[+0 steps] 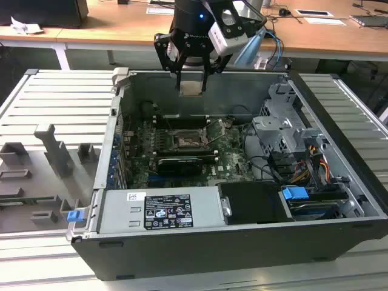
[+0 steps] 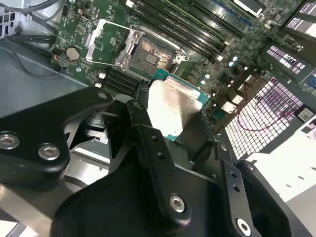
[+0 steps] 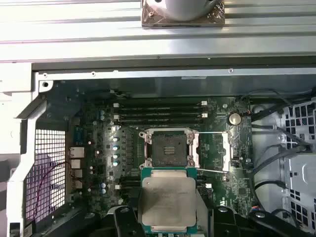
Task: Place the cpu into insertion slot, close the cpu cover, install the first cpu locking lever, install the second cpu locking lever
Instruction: 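Place the cpu into insertion slot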
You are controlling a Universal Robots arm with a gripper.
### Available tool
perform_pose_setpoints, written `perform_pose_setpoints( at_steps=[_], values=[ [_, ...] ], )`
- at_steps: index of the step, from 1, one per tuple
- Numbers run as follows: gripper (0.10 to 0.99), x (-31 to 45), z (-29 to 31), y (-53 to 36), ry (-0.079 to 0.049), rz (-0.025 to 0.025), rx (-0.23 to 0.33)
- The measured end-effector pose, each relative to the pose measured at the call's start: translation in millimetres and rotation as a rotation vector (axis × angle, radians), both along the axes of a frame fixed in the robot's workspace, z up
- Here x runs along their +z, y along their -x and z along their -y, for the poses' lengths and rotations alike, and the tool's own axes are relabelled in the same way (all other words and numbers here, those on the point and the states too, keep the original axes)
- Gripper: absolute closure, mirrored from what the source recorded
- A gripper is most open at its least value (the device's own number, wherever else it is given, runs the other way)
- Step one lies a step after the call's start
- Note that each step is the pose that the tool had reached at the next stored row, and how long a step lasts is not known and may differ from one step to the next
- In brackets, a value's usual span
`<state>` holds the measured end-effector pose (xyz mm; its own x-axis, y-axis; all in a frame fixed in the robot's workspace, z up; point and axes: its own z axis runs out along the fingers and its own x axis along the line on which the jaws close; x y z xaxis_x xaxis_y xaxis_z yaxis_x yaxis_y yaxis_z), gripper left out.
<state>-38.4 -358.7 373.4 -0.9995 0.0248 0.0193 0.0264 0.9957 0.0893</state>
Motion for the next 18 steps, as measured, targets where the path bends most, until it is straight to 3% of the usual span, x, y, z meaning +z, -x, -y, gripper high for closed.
perform_pose_setpoints(
  at_steps=[3,18],
  values=[
    [0.561,-0.1,0.0,0.0,0.0,0.0,-0.036],
    [0.561,-0.1,0.0,0.0,0.0,0.0,-0.082]
  ],
)
